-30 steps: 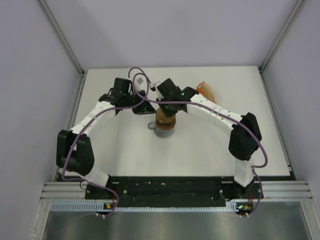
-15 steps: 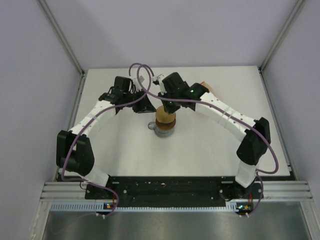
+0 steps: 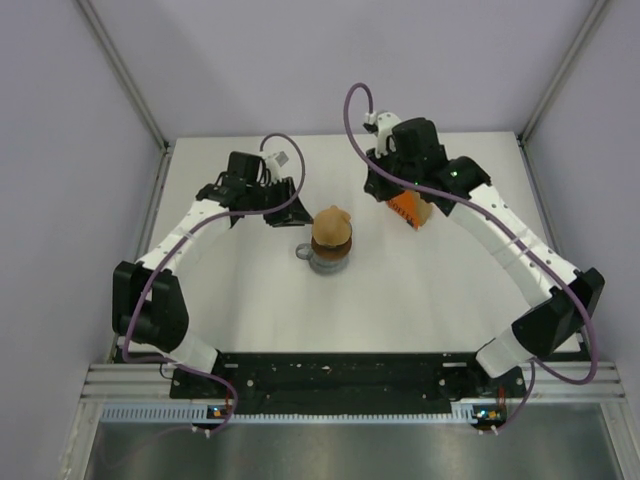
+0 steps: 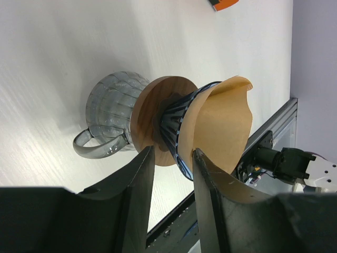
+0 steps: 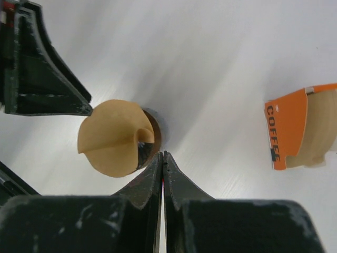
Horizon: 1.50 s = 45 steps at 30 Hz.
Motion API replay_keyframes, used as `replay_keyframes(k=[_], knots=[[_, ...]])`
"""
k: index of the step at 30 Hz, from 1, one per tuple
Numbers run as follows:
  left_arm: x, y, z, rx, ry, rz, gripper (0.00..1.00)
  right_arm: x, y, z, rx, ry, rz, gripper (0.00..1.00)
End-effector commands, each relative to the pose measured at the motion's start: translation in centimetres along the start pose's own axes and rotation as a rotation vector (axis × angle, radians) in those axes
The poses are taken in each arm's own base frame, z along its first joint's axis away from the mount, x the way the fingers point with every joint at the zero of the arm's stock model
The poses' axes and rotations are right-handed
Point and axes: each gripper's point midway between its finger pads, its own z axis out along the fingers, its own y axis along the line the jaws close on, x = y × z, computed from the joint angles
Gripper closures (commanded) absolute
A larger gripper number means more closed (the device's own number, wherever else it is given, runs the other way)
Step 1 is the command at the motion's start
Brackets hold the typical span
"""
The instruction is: Place the coffee filter in the dripper
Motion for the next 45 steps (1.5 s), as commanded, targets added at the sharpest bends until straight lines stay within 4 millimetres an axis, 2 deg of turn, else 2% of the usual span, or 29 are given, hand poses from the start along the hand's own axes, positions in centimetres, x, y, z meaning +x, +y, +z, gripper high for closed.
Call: replay_keyframes(k=[1,8,10,12,15,19,23,27,29,33,34,36,39,43,45], knots=[[-2.4,-2.8,-2.2,0.038,-0.079,0.107,0.57,0.0,-3.1,-1.1,0.059,-0.042,0.057,1.0],[-3.1,-2.7,-2.9,0.004,-0.102,0.154,0.44,2.2,-10.9,-2.7,0.205,-0.072,0.176,0.99],[-3.8,-2.5,-3.3,-0.018,-0.12,0.172,0.43,2.8,-13.5,-3.7,0.252,-0.105,0.221,0.87],[-4.3,-2.4,-3.7,-0.038,-0.139,0.189,0.42,4.1,-15.3,-4.2,0.28,-0.12,0.272,0.8],[-4.6,-2.1,-4.0,-0.06,-0.146,0.209,0.38,5.0,-17.4,-5.1,0.326,-0.151,0.308,0.61],[-4.3,-2.1,-4.0,-0.056,-0.138,0.226,0.34,6.0,-18.4,-5.3,0.352,-0.143,0.32,0.5],[-4.2,-2.4,-4.2,-0.046,-0.135,0.232,0.33,5.6,-17.6,-4.9,0.297,-0.146,0.3,0.43],[-6.1,-1.9,-5.5,-0.061,-0.183,0.211,0.32,5.4,-18.1,-5.5,0.328,-0.155,0.282,0.35],[-7.5,-0.6,-6.6,-0.086,-0.223,0.173,0.32,5.4,-18.3,-5.7,0.347,-0.157,0.271,0.31],[-10.0,4.1,-8.8,-0.216,-0.316,0.107,0.29,5.9,-18.9,-5.8,0.376,-0.163,0.257,0.16],[-10.4,5.3,-9.4,-0.257,-0.337,0.096,0.29,5.9,-19.1,-5.8,0.383,-0.174,0.257,0.05],[-11.1,8.1,-10.6,-0.333,-0.379,0.085,0.27,6.1,-19.6,-5.8,0.401,-0.2,0.268,0.01],[-12.0,12.6,-13.2,-0.436,-0.462,0.045,0.25,6.1,-21.0,-6.8,0.459,-0.281,0.29,0.01],[-11.6,17.6,-15.1,-0.566,-0.546,0.04,0.24,7.5,-22.6,-7.5,0.534,-0.342,0.306,0.01],[-10.9,19.6,-15.5,-0.634,-0.56,0.072,0.24,8.2,-23.3,-7.6,0.549,-0.362,0.326,0.01]])
